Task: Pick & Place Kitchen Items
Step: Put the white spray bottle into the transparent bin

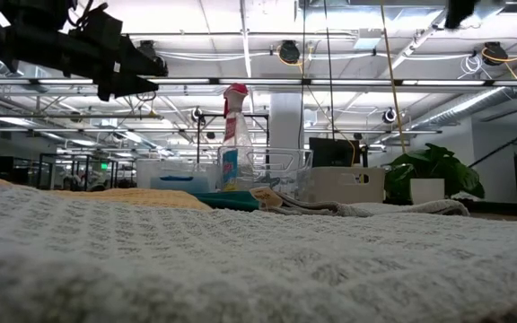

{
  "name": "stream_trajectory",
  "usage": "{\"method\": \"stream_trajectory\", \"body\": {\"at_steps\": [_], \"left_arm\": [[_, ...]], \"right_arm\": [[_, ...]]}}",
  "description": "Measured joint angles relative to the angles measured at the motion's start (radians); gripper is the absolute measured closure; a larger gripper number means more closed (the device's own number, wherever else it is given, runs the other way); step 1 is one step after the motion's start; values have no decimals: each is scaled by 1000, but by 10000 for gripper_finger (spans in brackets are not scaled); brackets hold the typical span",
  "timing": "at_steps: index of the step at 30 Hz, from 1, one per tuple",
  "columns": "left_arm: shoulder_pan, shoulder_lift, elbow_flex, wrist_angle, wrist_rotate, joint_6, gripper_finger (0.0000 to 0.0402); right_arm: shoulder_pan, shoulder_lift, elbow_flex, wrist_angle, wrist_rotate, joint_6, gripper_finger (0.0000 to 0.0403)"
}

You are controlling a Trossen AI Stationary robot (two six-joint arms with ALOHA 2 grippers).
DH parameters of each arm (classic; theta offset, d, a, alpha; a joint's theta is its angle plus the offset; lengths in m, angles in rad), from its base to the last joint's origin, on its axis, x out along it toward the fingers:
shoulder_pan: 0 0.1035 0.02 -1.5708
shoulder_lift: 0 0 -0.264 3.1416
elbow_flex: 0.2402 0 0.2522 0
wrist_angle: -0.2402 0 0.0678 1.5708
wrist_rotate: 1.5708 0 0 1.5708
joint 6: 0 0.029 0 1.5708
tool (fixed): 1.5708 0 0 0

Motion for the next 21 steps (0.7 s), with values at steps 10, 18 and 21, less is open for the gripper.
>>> {"method": "stream_trajectory", "body": {"at_steps": [10,18,21], "left_arm": [[0,54,0,19,1,4,107],[0,67,0,18,2,4,108],[0,67,0,17,1,-2,108]], "right_arm": [[0,735,1060,-1204,68,378,84],[9,1189,1674,-1906,-246,871,97],[46,1217,1687,-1875,-430,1042,102]]}}
